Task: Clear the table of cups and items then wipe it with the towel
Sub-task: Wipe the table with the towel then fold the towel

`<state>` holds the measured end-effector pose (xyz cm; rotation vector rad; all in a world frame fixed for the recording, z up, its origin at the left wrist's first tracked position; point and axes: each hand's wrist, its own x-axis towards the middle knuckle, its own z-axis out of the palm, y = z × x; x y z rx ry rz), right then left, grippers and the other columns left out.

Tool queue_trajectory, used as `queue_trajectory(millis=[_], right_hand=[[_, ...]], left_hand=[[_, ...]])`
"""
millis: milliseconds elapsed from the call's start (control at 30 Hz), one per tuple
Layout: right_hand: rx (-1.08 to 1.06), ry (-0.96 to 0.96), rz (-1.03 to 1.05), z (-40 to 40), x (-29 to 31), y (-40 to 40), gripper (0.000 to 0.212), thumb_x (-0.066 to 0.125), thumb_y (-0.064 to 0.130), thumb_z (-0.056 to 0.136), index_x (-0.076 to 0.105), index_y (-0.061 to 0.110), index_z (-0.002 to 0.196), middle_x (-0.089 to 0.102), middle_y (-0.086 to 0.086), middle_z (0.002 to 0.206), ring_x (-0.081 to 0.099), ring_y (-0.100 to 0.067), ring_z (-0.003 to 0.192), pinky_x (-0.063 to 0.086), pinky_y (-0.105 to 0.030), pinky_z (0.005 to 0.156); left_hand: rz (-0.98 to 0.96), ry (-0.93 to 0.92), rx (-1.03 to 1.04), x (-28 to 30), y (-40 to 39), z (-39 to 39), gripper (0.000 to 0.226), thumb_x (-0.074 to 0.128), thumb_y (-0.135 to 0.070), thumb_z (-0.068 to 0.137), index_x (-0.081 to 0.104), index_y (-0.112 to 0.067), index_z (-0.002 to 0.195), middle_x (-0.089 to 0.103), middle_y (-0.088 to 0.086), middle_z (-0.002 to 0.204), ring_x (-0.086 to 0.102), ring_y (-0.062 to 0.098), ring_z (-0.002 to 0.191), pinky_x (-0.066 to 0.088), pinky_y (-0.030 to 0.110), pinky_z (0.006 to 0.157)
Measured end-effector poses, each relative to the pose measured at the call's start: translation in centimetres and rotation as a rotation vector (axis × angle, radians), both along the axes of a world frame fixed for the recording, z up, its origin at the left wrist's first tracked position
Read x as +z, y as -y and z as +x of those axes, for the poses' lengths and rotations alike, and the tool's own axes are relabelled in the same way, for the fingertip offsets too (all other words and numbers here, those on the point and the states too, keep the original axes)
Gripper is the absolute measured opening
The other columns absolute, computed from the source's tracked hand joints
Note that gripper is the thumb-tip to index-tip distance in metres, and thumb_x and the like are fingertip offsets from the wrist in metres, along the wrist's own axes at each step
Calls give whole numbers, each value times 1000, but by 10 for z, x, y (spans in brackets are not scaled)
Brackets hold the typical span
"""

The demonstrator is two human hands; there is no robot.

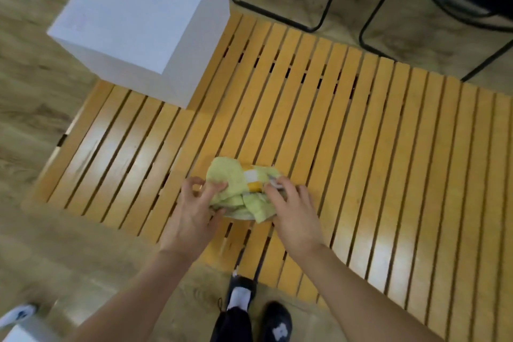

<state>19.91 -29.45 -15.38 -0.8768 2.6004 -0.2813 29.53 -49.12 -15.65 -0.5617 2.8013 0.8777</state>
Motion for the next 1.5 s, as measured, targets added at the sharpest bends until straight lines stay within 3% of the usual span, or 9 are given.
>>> queue_trajectory(millis=[167, 333, 467, 567, 667, 833, 1033, 1300, 1500], right_hand=[[93, 57, -119, 27, 6, -44, 77, 67, 0, 78, 39, 31, 142, 29, -4, 152, 41, -32, 125, 45, -46, 103], [-499, 537, -416, 31, 9, -39, 100, 77, 46, 80, 11, 38, 155, 38, 8, 147, 42, -11, 131, 41, -36, 110], [-170, 122, -167, 28, 13, -12, 70, 73, 37, 81, 37, 34, 141, 48, 3, 130, 46, -24, 123, 43, -42, 99], [3, 24, -88, 43, 10, 17, 91, 75, 30, 79, 19, 42, 150, 28, -9, 148, 29, -39, 139, 33, -61, 105], [60, 158, 24, 49, -6, 30, 113, 73, 41, 84, -22, 58, 144, -25, -1, 162, -11, -44, 149, 8, -71, 111], [59, 192, 70, 35, -28, 42, 110, 66, 23, 92, -24, 59, 142, -47, 7, 152, -13, -41, 150, 19, -65, 115], [200, 28, 156, 6, -24, 97, 113, 78, 36, 81, -9, 41, 153, 2, -11, 166, 24, -49, 143, 48, -58, 101], [355, 59, -3, -21, -17, 300, 93, 62, 13, 95, 0, 58, 148, 8, -6, 165, 19, -53, 139, 44, -58, 101], [357, -21, 12, 4, -14, 276, 101, 66, -5, 81, 15, 44, 152, 27, -14, 155, 37, -53, 125, 54, -53, 85]], left_hand=[[-141, -14, -46, 9, -11, -2, 43, 69, -16, 86, 45, -24, 122, 41, 4, 142, 55, 30, 119, 55, 44, 88], [-73, -18, -11, 22, 0, -5, 59, 58, -6, 90, 37, -29, 140, 47, 0, 125, 58, 19, 95, 57, 40, 76], [-209, -5, -187, 21, 15, 23, 54, 60, -28, 92, 37, -48, 136, 40, -4, 121, 54, 22, 105, 55, 37, 83], [-301, -4, -172, 21, 35, 33, 57, 72, -39, 84, 38, -57, 126, 43, -14, 133, 44, 23, 127, 55, 46, 90], [-260, 165, -407, 15, 47, 33, 115, 74, -4, 75, 4, -54, 152, -3, 6, 165, 14, 41, 147, 62, 43, 78], [-167, 277, -497, -5, 67, 27, 112, 63, -52, 83, -31, -50, 144, -40, -14, 155, -18, 37, 150, 49, 50, 104], [-253, 152, -424, -12, 114, 5, 120, 80, -10, 74, -3, -45, 154, 8, 0, 165, 33, 38, 138, 60, 40, 85], [-289, 118, -104, -4, 275, 11, 104, 67, 13, 75, 23, -36, 156, 21, 2, 163, 38, 38, 137, 50, 53, 98], [-48, 73, -179, 0, 268, 26, 95, 67, 14, 77, 34, -34, 152, 32, 2, 159, 45, 34, 135, 52, 53, 98]])
